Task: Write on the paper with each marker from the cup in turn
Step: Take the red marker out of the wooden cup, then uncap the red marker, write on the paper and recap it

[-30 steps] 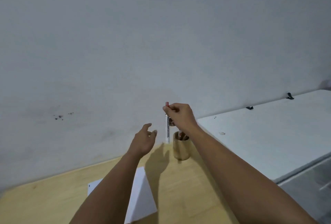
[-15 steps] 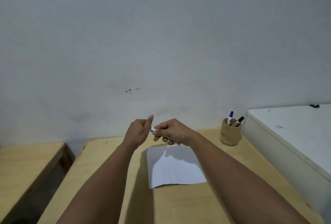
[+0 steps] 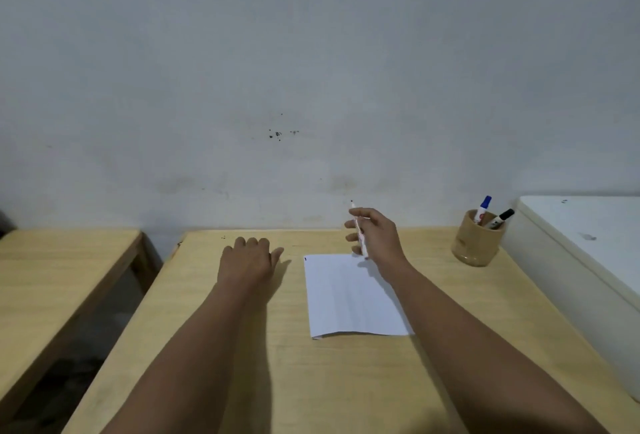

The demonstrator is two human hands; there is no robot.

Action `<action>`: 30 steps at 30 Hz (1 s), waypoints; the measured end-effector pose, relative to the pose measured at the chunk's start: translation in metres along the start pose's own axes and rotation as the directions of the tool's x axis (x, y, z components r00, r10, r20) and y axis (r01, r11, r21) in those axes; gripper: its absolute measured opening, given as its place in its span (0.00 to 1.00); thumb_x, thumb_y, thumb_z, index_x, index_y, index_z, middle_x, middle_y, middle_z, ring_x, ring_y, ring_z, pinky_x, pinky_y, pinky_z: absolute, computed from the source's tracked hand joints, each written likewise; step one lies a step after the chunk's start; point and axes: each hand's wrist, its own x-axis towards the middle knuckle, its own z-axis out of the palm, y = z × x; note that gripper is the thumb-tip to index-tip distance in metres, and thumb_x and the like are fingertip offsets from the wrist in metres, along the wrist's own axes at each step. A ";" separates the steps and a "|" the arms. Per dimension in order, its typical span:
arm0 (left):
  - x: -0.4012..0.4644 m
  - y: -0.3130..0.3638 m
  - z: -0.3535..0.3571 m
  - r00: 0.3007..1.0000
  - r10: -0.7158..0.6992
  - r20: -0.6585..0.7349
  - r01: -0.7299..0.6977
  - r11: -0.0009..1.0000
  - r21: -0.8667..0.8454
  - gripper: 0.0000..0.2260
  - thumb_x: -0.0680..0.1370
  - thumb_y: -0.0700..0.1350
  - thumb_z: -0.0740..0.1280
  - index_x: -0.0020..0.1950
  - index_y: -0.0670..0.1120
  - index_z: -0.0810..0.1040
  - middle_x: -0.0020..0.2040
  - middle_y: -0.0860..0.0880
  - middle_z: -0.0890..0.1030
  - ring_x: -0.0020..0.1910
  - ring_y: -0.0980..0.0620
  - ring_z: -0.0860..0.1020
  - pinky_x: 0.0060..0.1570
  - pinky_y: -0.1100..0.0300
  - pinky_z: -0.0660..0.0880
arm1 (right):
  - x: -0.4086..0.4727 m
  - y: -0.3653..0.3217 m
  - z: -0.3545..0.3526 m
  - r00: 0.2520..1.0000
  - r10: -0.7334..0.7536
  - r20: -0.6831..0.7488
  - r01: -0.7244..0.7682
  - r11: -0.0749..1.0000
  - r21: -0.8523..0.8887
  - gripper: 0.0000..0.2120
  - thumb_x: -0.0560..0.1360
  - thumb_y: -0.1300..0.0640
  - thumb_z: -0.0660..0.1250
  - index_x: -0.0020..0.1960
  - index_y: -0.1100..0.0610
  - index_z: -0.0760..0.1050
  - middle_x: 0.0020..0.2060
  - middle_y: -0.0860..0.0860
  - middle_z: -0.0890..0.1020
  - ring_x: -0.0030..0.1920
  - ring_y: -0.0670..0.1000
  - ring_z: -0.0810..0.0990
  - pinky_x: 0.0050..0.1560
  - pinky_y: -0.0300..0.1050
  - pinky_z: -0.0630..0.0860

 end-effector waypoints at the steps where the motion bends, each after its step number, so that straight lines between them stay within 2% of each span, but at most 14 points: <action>1: -0.004 0.000 0.010 1.000 -0.001 0.006 0.001 1.000 0.024 0.23 0.80 0.62 0.59 0.46 0.43 0.80 0.41 0.43 0.82 0.44 0.38 0.79 0.42 0.48 0.75 | 0.001 -0.002 -0.001 0.999 0.042 -0.020 -0.040 0.993 0.109 0.14 0.85 0.64 0.61 0.57 0.55 0.85 0.51 0.59 0.87 0.39 0.56 0.83 0.34 0.44 0.76; 3: -0.010 0.000 0.023 1.000 -0.017 -0.023 0.018 0.998 0.064 0.20 0.78 0.60 0.65 0.47 0.43 0.81 0.43 0.43 0.83 0.45 0.39 0.79 0.42 0.48 0.73 | 0.002 -0.004 -0.004 0.996 0.089 -0.030 -0.079 0.964 0.254 0.17 0.84 0.66 0.59 0.61 0.56 0.85 0.51 0.58 0.88 0.42 0.58 0.85 0.36 0.45 0.77; 6: -0.011 -0.001 0.022 0.999 -0.050 -0.012 0.050 0.998 0.033 0.22 0.81 0.61 0.60 0.55 0.44 0.80 0.52 0.44 0.82 0.53 0.39 0.77 0.47 0.48 0.71 | 0.003 -0.002 -0.008 0.998 0.059 -0.015 -0.053 0.967 0.248 0.19 0.82 0.70 0.61 0.62 0.54 0.84 0.53 0.56 0.89 0.45 0.55 0.86 0.41 0.47 0.79; 8: -0.011 -0.002 0.017 0.997 -0.074 0.002 0.074 0.997 0.031 0.25 0.81 0.66 0.56 0.59 0.45 0.77 0.56 0.46 0.81 0.56 0.41 0.75 0.49 0.49 0.70 | 0.002 0.001 -0.008 0.999 0.030 -0.028 -0.023 0.977 0.214 0.11 0.82 0.65 0.69 0.60 0.53 0.83 0.48 0.54 0.88 0.43 0.53 0.86 0.40 0.45 0.79; 10: -0.016 0.000 0.008 0.994 -0.107 -0.013 0.107 0.994 0.016 0.30 0.77 0.71 0.56 0.59 0.46 0.75 0.55 0.46 0.79 0.55 0.42 0.75 0.47 0.50 0.71 | 0.000 0.000 -0.006 0.995 0.018 -0.094 -0.002 0.985 0.172 0.02 0.81 0.55 0.74 0.53 0.53 0.83 0.39 0.51 0.85 0.35 0.49 0.82 0.35 0.42 0.76; 11: -0.020 0.002 0.002 0.990 -0.116 -0.077 0.115 0.993 -0.012 0.31 0.75 0.73 0.57 0.57 0.47 0.75 0.53 0.47 0.79 0.53 0.42 0.75 0.46 0.50 0.72 | 0.001 0.001 -0.006 0.991 0.007 -0.135 0.013 0.990 0.142 0.07 0.81 0.50 0.73 0.49 0.53 0.82 0.34 0.50 0.82 0.31 0.47 0.80 0.31 0.40 0.74; 13: -0.031 0.014 -0.006 0.966 -0.049 -0.256 0.024 0.995 -0.100 0.29 0.74 0.72 0.60 0.55 0.48 0.77 0.51 0.49 0.78 0.50 0.43 0.74 0.46 0.49 0.73 | 0.002 0.000 -0.004 0.984 -0.024 -0.174 0.043 0.993 0.108 0.14 0.84 0.46 0.69 0.45 0.55 0.81 0.27 0.49 0.77 0.25 0.46 0.73 0.26 0.38 0.68; 15: -0.041 0.033 -0.011 0.934 0.085 -0.348 -0.147 0.977 -0.155 0.25 0.75 0.68 0.63 0.57 0.49 0.79 0.53 0.50 0.78 0.51 0.44 0.74 0.48 0.48 0.72 | 0.003 0.002 0.002 0.986 -0.040 -0.160 0.054 0.995 0.082 0.14 0.85 0.51 0.65 0.47 0.55 0.83 0.26 0.50 0.77 0.24 0.47 0.72 0.27 0.39 0.66; 17: -0.051 0.054 -0.012 0.949 0.172 -0.264 -0.222 0.960 -0.172 0.26 0.76 0.68 0.61 0.64 0.50 0.78 0.60 0.51 0.78 0.57 0.46 0.74 0.53 0.49 0.73 | 0.002 0.004 0.010 0.994 -0.038 -0.105 0.042 0.998 0.039 0.09 0.83 0.57 0.64 0.51 0.55 0.84 0.29 0.52 0.81 0.26 0.50 0.74 0.29 0.39 0.67; 19: -0.057 0.067 -0.011 0.980 0.184 -0.072 -0.194 0.962 -0.191 0.33 0.76 0.72 0.56 0.73 0.53 0.72 0.72 0.52 0.74 0.68 0.46 0.71 0.64 0.46 0.71 | -0.001 0.007 0.019 0.999 -0.030 -0.036 0.030 0.999 -0.014 0.08 0.81 0.58 0.67 0.51 0.58 0.84 0.33 0.54 0.84 0.28 0.51 0.76 0.28 0.39 0.70; 22: -0.064 0.070 -0.003 0.971 0.208 0.115 -0.189 0.969 -0.160 0.37 0.75 0.74 0.52 0.79 0.55 0.66 0.81 0.53 0.64 0.79 0.45 0.61 0.73 0.42 0.61 | 0.000 0.019 0.033 1.000 -0.027 0.010 0.028 0.994 -0.107 0.12 0.80 0.52 0.72 0.47 0.61 0.85 0.34 0.53 0.84 0.30 0.51 0.77 0.29 0.40 0.71; 25: -0.069 0.068 0.002 0.976 0.193 0.096 -0.175 0.970 -0.170 0.37 0.76 0.73 0.52 0.79 0.54 0.65 0.82 0.53 0.62 0.81 0.46 0.59 0.74 0.45 0.57 | 0.008 0.034 0.048 1.000 -0.011 -0.004 0.010 0.992 -0.122 0.16 0.81 0.49 0.72 0.44 0.62 0.82 0.32 0.53 0.83 0.29 0.51 0.75 0.29 0.40 0.70; 27: -0.070 0.068 0.004 0.978 0.184 0.098 -0.166 0.971 -0.173 0.37 0.76 0.74 0.51 0.79 0.53 0.65 0.82 0.53 0.61 0.81 0.47 0.57 0.75 0.47 0.56 | 0.009 0.046 0.053 1.000 0.021 -0.021 -0.023 0.992 -0.121 0.13 0.80 0.52 0.71 0.42 0.61 0.81 0.32 0.54 0.85 0.30 0.52 0.77 0.28 0.40 0.71; 30: -0.070 0.065 0.009 0.976 0.188 0.113 -0.160 0.963 -0.217 0.39 0.77 0.73 0.51 0.80 0.50 0.64 0.83 0.52 0.61 0.82 0.50 0.56 0.77 0.49 0.55 | 0.004 0.065 0.054 0.998 0.049 -0.032 -0.053 0.989 -0.141 0.12 0.80 0.58 0.70 0.43 0.67 0.80 0.34 0.61 0.85 0.30 0.53 0.79 0.28 0.41 0.74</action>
